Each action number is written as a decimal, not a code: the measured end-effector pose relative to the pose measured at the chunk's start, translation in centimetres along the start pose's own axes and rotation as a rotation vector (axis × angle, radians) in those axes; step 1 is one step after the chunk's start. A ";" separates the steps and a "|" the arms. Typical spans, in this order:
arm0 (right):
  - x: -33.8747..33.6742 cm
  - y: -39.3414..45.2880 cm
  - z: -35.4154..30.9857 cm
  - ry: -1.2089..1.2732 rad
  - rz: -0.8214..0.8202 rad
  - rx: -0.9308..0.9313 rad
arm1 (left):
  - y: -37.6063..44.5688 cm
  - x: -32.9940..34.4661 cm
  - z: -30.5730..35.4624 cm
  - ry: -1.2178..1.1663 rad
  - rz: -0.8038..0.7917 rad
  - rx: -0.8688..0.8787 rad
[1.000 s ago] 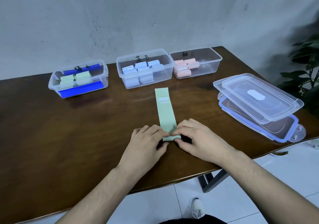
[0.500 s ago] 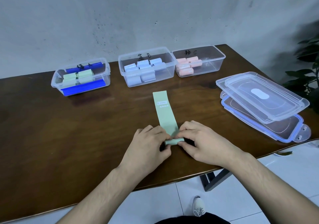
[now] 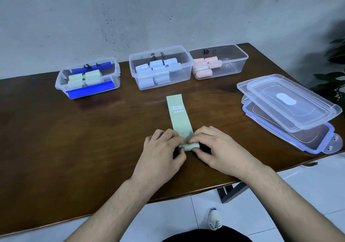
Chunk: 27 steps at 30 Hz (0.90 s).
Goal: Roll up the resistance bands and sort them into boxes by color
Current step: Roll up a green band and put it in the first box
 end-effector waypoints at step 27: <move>-0.1 2.2 1.6 0.023 -0.085 0.021 | 0.6 -0.1 -1.5 -0.080 0.171 -0.040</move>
Point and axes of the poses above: each hand's wrist, its own y-axis towards the middle knuckle, its own x-axis out of the palm, z = x × y, the point moved 8 cm from there along y, towards the middle knuckle, and after that the axes turned 5 degrees about z, right-handed, at the moved point
